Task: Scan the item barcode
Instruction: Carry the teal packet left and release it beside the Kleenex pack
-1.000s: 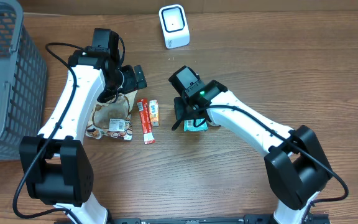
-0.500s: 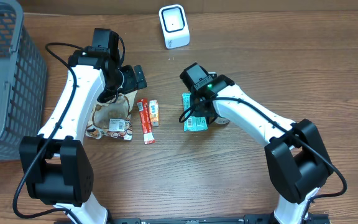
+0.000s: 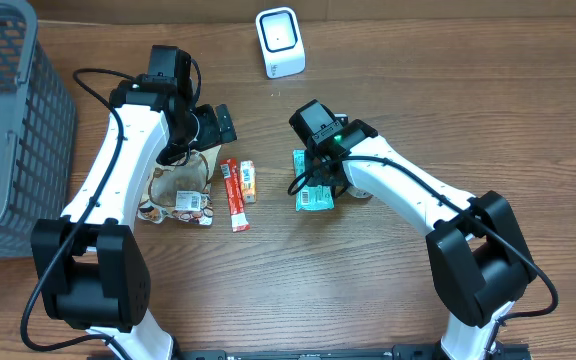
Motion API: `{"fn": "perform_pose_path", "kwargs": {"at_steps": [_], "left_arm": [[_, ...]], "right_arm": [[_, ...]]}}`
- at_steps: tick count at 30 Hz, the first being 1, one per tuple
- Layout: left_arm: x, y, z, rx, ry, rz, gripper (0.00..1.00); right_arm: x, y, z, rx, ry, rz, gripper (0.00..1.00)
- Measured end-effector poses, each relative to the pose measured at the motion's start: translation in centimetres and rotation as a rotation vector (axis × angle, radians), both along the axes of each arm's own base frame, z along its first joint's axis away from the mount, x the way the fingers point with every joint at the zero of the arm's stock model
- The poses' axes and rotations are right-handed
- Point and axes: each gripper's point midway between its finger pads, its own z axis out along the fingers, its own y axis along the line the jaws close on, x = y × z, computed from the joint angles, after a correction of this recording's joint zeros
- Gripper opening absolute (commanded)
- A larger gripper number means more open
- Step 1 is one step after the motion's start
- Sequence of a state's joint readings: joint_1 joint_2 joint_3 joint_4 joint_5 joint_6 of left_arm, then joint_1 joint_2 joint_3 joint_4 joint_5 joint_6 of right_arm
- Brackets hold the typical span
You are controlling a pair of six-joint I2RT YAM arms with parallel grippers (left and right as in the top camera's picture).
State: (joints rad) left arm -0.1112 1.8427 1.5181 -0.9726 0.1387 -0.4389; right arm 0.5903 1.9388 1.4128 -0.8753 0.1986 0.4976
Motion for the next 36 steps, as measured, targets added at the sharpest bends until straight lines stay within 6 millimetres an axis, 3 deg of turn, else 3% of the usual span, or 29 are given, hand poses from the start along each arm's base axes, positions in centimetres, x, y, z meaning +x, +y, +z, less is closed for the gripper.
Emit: {"fn": "perform_pose_path", "kwargs": {"at_steps": [7,15,26,36], "left_arm": [[0.0,0.0,0.0,0.0,0.0,0.0,0.99],[0.0,0.0,0.0,0.0,0.0,0.0,1.0],[0.0,0.0,0.0,0.0,0.0,0.0,1.0],[0.0,0.0,0.0,0.0,0.0,0.0,1.0]], "right_arm": [[0.1,0.3,0.0,0.017,-0.001,0.004,0.58],[-0.1,0.6,-0.2,0.029,0.01,0.007,0.58],[-1.3,2.5,-3.6,0.103,0.127,0.033,0.52],[-3.1,5.1,-2.6,0.26,0.245,0.037,0.53]]}}
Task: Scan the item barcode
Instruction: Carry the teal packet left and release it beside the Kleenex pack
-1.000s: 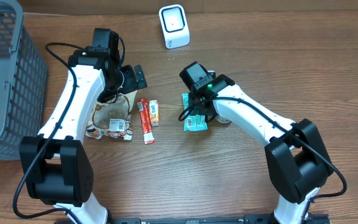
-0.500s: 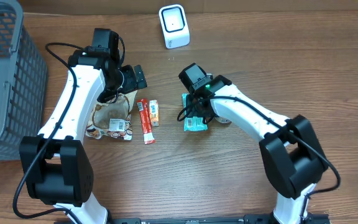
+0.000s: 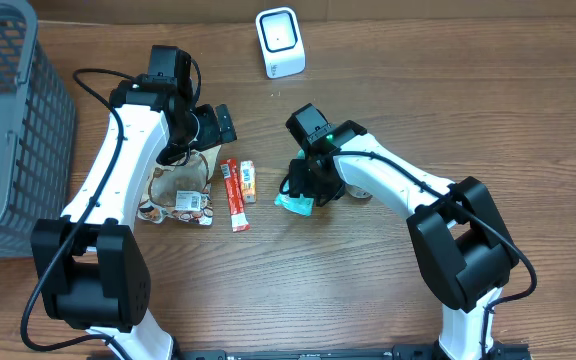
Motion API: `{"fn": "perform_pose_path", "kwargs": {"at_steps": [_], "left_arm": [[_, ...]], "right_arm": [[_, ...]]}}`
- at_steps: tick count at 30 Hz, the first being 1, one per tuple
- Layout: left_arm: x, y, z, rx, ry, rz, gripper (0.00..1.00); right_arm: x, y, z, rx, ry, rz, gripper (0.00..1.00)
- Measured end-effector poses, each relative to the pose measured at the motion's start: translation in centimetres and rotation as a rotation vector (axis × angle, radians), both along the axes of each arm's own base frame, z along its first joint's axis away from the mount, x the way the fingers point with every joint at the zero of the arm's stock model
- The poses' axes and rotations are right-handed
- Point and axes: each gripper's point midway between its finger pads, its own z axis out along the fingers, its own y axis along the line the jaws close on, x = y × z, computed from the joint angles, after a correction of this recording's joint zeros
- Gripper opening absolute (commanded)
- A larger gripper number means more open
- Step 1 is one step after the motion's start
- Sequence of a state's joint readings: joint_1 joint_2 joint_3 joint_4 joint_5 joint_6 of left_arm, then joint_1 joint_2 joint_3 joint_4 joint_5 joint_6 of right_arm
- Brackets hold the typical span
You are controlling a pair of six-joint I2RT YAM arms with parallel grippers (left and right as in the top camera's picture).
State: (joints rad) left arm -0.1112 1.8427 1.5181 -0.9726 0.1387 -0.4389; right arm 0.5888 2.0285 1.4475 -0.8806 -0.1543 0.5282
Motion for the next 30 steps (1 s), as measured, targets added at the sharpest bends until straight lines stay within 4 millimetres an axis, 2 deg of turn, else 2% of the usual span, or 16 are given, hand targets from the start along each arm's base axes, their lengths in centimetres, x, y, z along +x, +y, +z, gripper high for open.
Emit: {"fn": "perform_pose_path", "kwargs": {"at_steps": [4,9,11,19,25,28,30], "left_arm": [[0.0,0.0,0.0,0.0,0.0,0.0,1.0],[0.0,0.0,0.0,0.0,0.0,0.0,1.0],[0.0,0.0,0.0,0.0,0.0,0.0,1.0],[0.0,0.0,0.0,0.0,0.0,0.0,1.0],[0.0,0.0,0.0,0.0,0.0,0.0,1.0],[0.0,0.0,0.0,0.0,0.0,0.0,1.0],[0.0,0.0,0.0,0.0,0.0,0.0,0.99]], "right_arm": [[0.1,0.3,1.2,0.008,0.014,-0.009,0.53],[-0.1,-0.5,2.5,-0.028,0.044,-0.025,0.54],[0.5,-0.6,3.2,-0.029,0.029,-0.032,0.54],[2.3,-1.4,3.6,-0.089,-0.064,-0.008,0.53],[2.4,-1.9,3.8,-0.119,-0.077,0.016,0.54],[2.9,-2.1,5.2,-0.125,-0.086,0.013,0.54],[3.7,-2.4,6.8,-0.128,-0.101,0.001,0.56]]}}
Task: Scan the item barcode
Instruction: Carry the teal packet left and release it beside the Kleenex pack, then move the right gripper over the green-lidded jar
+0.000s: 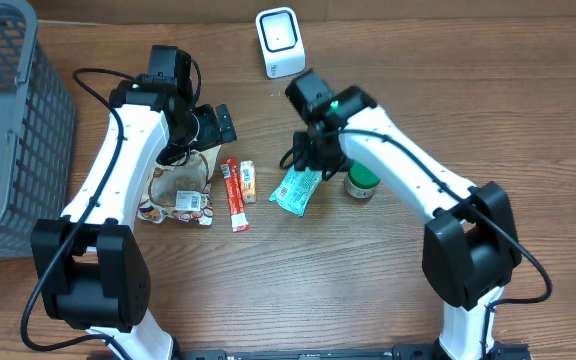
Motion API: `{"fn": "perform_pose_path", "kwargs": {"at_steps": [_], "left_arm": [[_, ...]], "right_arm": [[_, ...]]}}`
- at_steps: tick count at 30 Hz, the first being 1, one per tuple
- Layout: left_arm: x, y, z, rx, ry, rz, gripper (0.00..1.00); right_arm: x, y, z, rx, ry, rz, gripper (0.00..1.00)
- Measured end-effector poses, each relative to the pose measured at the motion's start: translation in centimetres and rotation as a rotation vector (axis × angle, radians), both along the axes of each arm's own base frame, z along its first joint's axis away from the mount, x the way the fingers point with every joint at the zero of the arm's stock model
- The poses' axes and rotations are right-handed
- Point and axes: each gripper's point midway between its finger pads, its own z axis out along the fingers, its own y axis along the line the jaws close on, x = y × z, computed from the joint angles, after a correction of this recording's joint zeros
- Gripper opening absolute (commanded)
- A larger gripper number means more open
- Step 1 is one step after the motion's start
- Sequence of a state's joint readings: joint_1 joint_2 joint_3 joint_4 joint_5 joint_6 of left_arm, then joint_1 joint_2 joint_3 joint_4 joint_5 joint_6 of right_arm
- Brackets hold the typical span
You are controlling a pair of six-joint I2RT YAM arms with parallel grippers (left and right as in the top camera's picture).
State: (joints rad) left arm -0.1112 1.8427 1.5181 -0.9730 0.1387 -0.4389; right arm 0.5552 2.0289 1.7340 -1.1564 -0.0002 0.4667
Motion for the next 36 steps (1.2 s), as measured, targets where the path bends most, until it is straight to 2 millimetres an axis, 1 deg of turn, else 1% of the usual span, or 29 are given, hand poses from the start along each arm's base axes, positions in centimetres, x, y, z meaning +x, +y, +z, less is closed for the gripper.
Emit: {"fn": "perform_pose_path", "kwargs": {"at_steps": [4,5,6,7,13,16,22,27,32,36], "left_arm": [[0.0,0.0,0.0,0.0,0.0,0.0,1.0],[0.0,0.0,0.0,0.0,0.0,0.0,1.0],[0.0,0.0,0.0,0.0,0.0,0.0,1.0],[0.0,0.0,0.0,0.0,0.0,0.0,1.0],[0.0,0.0,0.0,0.0,0.0,0.0,1.0],[0.0,0.0,0.0,0.0,0.0,0.0,1.0],[0.0,0.0,0.0,0.0,0.0,0.0,0.99],[0.0,0.0,0.0,0.0,0.0,0.0,1.0],[0.0,0.0,0.0,0.0,0.0,0.0,1.0],[0.0,0.0,0.0,0.0,0.0,0.0,1.0]], "right_arm": [[1.0,-1.7,3.1,-0.005,-0.005,-0.059,0.6],[1.3,-2.7,3.8,-0.009,0.002,-0.099,0.6],[1.5,-3.4,4.0,-0.01,0.002,-0.122,0.61],[1.7,-4.6,4.2,-0.015,0.015,-0.166,0.62],[1.9,-10.1,4.0,-0.054,0.082,-0.332,0.65],[1.8,-11.4,3.5,-0.067,0.102,-0.368,0.66],[0.1,-11.8,1.1,-0.101,0.171,-0.371,0.7],[-0.4,-11.4,-0.9,-0.098,0.182,-0.361,0.7],[0.0,-10.3,-1.2,-0.068,0.155,-0.339,0.7],[-0.1,-9.9,-1.3,-0.061,0.153,-0.33,0.7]]}}
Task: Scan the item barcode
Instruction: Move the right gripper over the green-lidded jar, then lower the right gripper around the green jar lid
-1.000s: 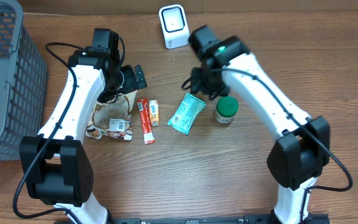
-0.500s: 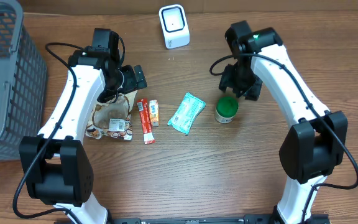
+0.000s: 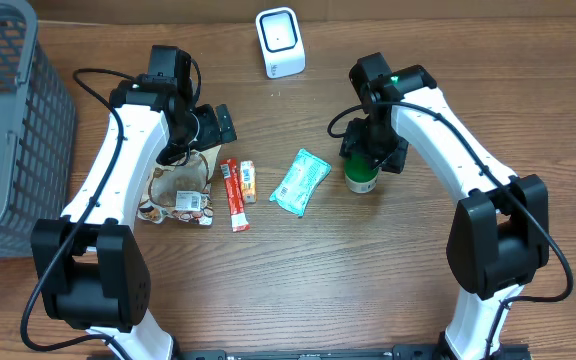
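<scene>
The teal snack packet (image 3: 301, 181) lies flat and tilted on the table, a white barcode label near its lower left end. The white scanner (image 3: 280, 42) stands at the back centre. My right gripper (image 3: 371, 152) hangs over a green-lidded jar (image 3: 362, 180) to the right of the packet. It is apart from the packet, and its jaws look spread. My left gripper (image 3: 220, 124) hovers over the top of a brown pouch (image 3: 178, 188); its jaws cannot be made out.
A red stick pack (image 3: 233, 196) and a small orange bar (image 3: 249, 181) lie between the pouch and the teal packet. A grey mesh basket (image 3: 8, 120) fills the far left. Bare wood shows in front of the items.
My right gripper has let go of the teal packet and moved right, over the green-lidded jar. The packet lies about where it was. The left arm has not moved.
The right gripper was first down on the teal packet, which lay upright beside the jar. Then the gripper and packet were a little left. Later the packet hung tilted under the gripper. Now it lies tilted and free, with the gripper over the jar.
</scene>
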Motion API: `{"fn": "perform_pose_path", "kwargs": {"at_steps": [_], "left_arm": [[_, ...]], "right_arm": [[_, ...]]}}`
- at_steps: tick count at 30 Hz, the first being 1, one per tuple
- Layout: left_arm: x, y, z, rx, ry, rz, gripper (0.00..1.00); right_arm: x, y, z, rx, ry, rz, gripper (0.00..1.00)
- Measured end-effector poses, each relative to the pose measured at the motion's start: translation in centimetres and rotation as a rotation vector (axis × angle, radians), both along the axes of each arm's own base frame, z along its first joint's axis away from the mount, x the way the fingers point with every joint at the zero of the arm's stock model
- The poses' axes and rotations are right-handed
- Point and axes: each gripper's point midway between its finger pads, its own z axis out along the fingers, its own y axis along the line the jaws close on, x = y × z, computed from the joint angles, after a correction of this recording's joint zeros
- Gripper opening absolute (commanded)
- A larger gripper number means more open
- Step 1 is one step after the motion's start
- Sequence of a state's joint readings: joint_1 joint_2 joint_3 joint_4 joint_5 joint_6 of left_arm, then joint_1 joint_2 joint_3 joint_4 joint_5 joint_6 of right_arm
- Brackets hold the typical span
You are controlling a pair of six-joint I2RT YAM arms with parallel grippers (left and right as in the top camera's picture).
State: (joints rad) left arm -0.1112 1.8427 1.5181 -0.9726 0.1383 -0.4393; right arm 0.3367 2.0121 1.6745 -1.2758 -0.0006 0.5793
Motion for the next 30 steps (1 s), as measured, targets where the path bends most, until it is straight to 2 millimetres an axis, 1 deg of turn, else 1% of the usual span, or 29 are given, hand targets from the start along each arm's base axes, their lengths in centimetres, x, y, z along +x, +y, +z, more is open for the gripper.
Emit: {"fn": "perform_pose_path", "kwargs": {"at_steps": [15,19,23,30], "left_arm": [[0.0,0.0,0.0,0.0,0.0,0.0,1.0],[0.0,0.0,0.0,0.0,0.0,0.0,1.0],[0.0,0.0,0.0,0.0,0.0,0.0,1.0],[0.0,0.0,0.0,0.0,0.0,0.0,1.0]], "right_arm": [[-0.3,-0.3,0.2,-0.007,0.012,0.065,0.75],[0.1,-0.5,0.8,-0.011,0.002,0.086,0.76],[0.8,-0.3,1.7,-0.005,-0.03,0.128,0.78],[0.9,-0.3,1.7,-0.008,-0.034,0.224,0.78]]}}
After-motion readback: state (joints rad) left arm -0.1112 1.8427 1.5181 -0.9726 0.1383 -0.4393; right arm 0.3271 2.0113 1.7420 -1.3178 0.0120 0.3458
